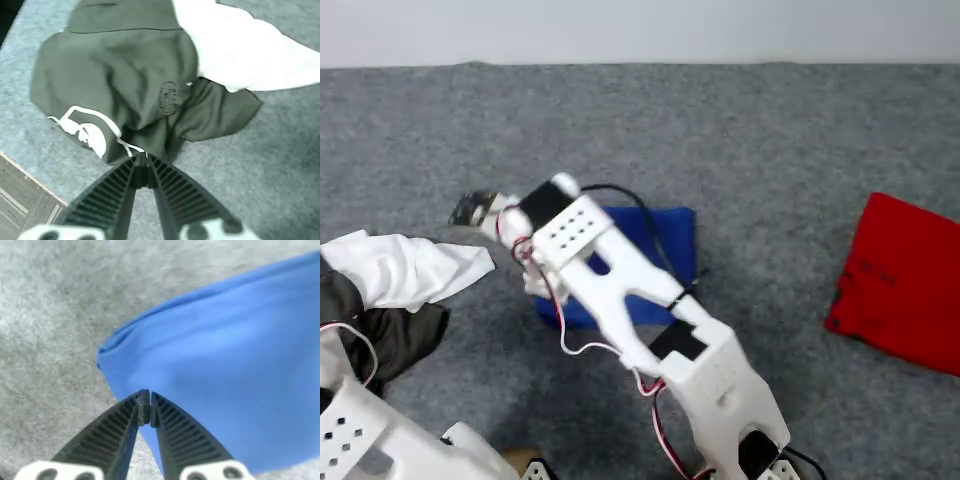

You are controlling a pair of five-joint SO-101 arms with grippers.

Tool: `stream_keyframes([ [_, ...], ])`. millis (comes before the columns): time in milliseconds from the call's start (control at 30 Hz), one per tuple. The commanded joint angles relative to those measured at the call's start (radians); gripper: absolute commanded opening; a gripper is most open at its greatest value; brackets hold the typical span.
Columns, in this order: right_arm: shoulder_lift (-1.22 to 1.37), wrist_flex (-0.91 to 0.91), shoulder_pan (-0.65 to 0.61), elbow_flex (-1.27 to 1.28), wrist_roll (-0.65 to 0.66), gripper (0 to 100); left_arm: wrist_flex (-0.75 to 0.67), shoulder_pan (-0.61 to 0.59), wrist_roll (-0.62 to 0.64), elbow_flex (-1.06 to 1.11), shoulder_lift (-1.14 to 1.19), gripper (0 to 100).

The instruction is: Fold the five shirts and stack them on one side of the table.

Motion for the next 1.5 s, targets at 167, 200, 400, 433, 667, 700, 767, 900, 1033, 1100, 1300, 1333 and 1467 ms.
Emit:
stream_keyframes([
  [167,-0.197,0.044,-0.012,0.141,-0.008,1.0,0.0,-0.015,0.008,-0.035,-0.017,1],
  [200,-0.211,0.044,-0.018,0.184,-0.011,1.0,0.0,-0.015,0.008,-0.035,-0.017,1],
  [400,-0.234,0.039,-0.064,0.307,-0.014,1.0,0.0,-0.015,0.008,-0.035,-0.017,1],
  [433,-0.223,0.036,-0.076,0.307,-0.014,1.0,-0.002,-0.012,0.008,-0.035,-0.015,1],
  [667,-0.142,-0.024,-0.119,0.305,-0.014,1.0,0.0,-0.009,0.008,-0.03,-0.015,1],
  [700,-0.137,-0.024,-0.119,0.305,-0.014,1.0,0.0,-0.009,0.008,-0.03,-0.015,1],
  [767,-0.13,-0.024,-0.116,0.305,-0.014,1.0,0.0,-0.009,0.008,-0.03,-0.015,1],
  [900,-0.111,-0.09,-0.071,0.307,-0.008,1.0,0.0,-0.009,0.008,-0.028,-0.015,1],
  [1033,-0.051,-0.231,0.019,0.305,-0.006,1.0,0.002,-0.008,0.008,-0.028,-0.015,1],
  [1100,-0.033,-0.292,0.058,0.304,-0.006,1.0,0.002,-0.008,0.008,-0.028,-0.015,1],
  [1300,-0.093,-0.302,0.096,0.304,-0.008,1.0,0.002,-0.008,0.008,-0.028,-0.015,1],
  [1333,-0.105,-0.283,0.093,0.304,-0.008,1.0,0.002,-0.008,0.008,-0.028,-0.015,1],
  [1467,-0.153,-0.171,0.064,0.304,-0.012,1.0,0.0,-0.008,0.008,-0.028,-0.014,1],
])
